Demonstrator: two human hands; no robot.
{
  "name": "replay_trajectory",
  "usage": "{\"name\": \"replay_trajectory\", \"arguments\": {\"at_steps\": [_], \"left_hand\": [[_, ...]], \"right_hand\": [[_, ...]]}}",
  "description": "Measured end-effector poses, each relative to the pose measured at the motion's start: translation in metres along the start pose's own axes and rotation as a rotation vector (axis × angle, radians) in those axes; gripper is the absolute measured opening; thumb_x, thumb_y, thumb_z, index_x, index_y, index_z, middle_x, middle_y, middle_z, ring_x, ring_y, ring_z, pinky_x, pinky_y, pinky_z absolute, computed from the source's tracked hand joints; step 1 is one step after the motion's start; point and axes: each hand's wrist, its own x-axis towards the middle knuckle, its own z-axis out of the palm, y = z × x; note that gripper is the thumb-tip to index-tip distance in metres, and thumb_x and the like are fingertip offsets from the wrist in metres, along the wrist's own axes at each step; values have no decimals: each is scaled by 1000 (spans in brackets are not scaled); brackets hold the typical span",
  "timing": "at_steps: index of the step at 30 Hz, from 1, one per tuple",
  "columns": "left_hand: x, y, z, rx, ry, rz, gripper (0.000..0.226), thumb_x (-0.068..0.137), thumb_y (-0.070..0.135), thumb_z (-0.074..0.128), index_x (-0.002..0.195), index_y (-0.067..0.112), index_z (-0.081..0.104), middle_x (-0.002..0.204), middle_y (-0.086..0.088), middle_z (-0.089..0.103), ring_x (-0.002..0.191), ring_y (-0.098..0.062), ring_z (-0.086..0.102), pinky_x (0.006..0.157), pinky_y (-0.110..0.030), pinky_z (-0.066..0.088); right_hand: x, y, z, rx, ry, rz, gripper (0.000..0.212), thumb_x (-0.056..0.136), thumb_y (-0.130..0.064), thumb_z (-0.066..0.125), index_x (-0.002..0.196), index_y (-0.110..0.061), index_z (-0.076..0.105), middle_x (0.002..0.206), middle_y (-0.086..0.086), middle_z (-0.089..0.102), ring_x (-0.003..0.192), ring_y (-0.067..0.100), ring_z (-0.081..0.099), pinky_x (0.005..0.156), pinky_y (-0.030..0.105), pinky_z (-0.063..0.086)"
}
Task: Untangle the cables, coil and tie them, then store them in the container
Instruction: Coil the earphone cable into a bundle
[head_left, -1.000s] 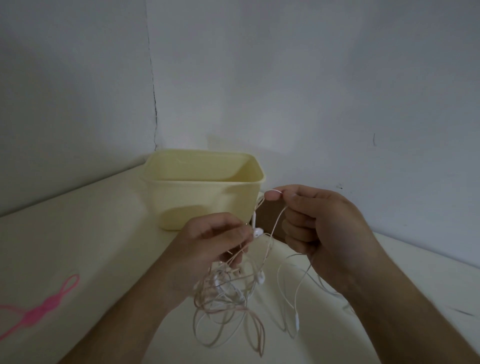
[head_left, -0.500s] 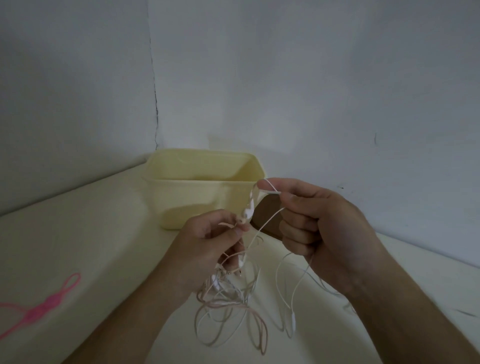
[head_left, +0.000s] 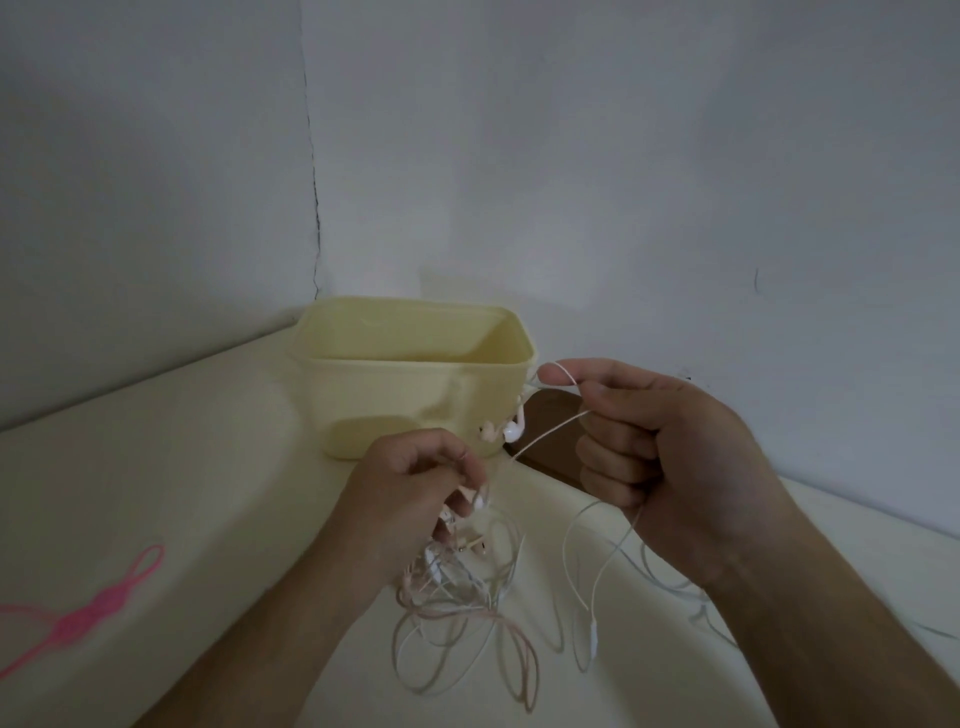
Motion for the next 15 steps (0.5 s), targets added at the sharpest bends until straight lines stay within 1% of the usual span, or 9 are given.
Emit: {"name": "replay_trajectory", "arguments": {"at_steps": [3,4,6,8,10,11,13,14,15], "left_hand": [[-1,0,1,35,-83,-12,33,86,-7,59,84,18,79,92,-12,77,78,-20,69,67,-34,56],[-2,0,1,3,-126,-6,31,82,-3,60,91,20,79,97,-10,78,84,-18,72,74,-34,57],[-3,1,1,-96,-229,46,40,74,3,60,109,18,75,107,-6,78,103,-17,75,87,-32,55],[-5,2,2,-159,-275,105,46,78,6,65,122,16,68,115,-5,78,113,-19,72,95,-31,54],[-6,2,6,-169,-239,144,46,80,10,75,123,20,66,112,-6,78,109,-24,72,92,-32,56],[-7,1,8,-160,-200,170,45,79,11,79,120,24,66,107,-6,78,102,-25,73,88,-34,57],[-6,0,12,-129,-109,225,40,76,13,84,109,29,67,94,-8,74,87,-21,70,79,-45,58],[-6,-1,13,-128,-76,244,38,75,14,84,105,29,67,90,-9,72,83,-19,68,75,-52,58],[-6,-2,14,-123,-54,257,36,75,15,85,102,29,66,87,-7,70,80,-18,66,72,-55,57]], "right_hand": [[-1,2,3,-49,-31,28,35,101,3,47,108,-2,81,53,-5,16,47,12,9,47,23,11],[-1,3,4,-59,-36,33,35,101,2,47,108,-2,81,54,-5,15,47,13,8,48,24,11],[-1,4,6,-63,-39,43,34,101,2,47,108,-2,81,54,-4,14,49,14,7,49,25,10],[-1,5,7,-58,-43,52,34,102,2,48,106,-2,81,53,-5,15,49,14,6,49,25,9],[-1,5,7,-56,-48,61,34,102,1,48,105,-2,81,53,-5,15,49,13,7,49,24,9],[-1,6,8,-59,-50,65,33,102,1,48,105,-2,81,53,-5,16,50,13,6,49,24,9],[-1,7,9,-64,-56,72,33,102,1,48,105,-2,81,53,-5,16,50,13,6,49,24,9],[-1,8,10,-66,-58,75,32,102,1,48,106,-1,81,54,-5,15,50,13,6,49,24,9],[-1,8,10,-71,-61,76,32,102,1,49,106,-1,80,54,-4,15,50,13,6,49,24,9]]}}
